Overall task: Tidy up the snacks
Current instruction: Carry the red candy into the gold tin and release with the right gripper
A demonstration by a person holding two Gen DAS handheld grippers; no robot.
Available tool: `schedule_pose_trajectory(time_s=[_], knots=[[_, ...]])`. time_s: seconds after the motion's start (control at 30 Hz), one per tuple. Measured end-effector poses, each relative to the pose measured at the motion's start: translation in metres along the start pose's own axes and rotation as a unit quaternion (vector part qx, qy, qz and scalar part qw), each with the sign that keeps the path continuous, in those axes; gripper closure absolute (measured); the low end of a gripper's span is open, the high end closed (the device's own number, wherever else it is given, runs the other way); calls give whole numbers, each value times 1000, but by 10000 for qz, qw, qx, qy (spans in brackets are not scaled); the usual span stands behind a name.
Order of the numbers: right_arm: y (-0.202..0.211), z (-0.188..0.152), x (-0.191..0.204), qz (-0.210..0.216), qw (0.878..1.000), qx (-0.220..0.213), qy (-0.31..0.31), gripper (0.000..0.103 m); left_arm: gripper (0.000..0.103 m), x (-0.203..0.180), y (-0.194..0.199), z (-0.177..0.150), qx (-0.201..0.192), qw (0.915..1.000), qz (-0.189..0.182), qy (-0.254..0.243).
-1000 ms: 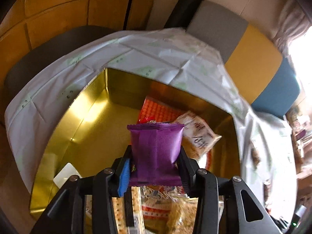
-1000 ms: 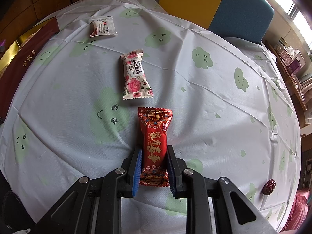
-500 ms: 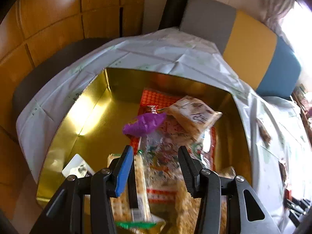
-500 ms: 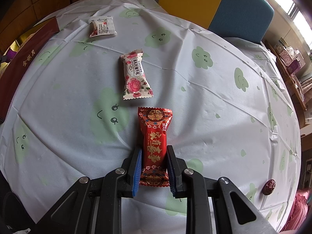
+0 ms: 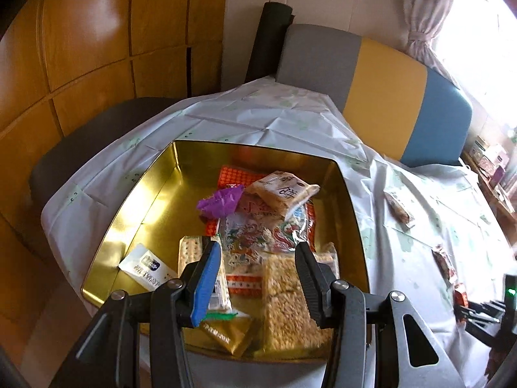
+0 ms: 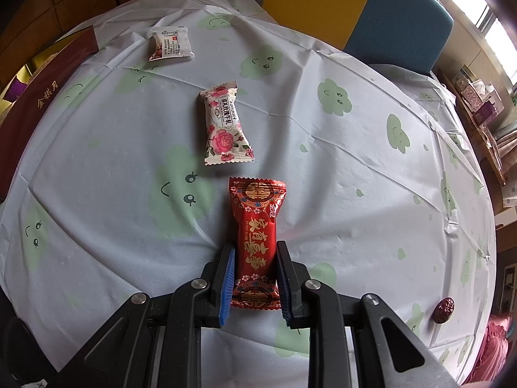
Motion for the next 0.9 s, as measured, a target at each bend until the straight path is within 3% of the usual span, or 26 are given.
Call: schedule_pose_trajectory(time_s=[0.43,0.9], knots=[[2,-1,4,-121,9999,-60,44,81,54,-12,27,-17,-162,9995,-59,-261],[3,4,1,-241,9993,79,-267,81,54,-36,37,-29,-290,9965,-470,-626]])
Point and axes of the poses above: each gripper's, at about its wrist camera, not at the fingertips, and y roughly against the way its jaws point, x to its left, z to its top, the point moved 9 cm from there along -y, roughly the way its jaws point, and after that the axes turned 13 degrees about -y, right-handed, at the moved point
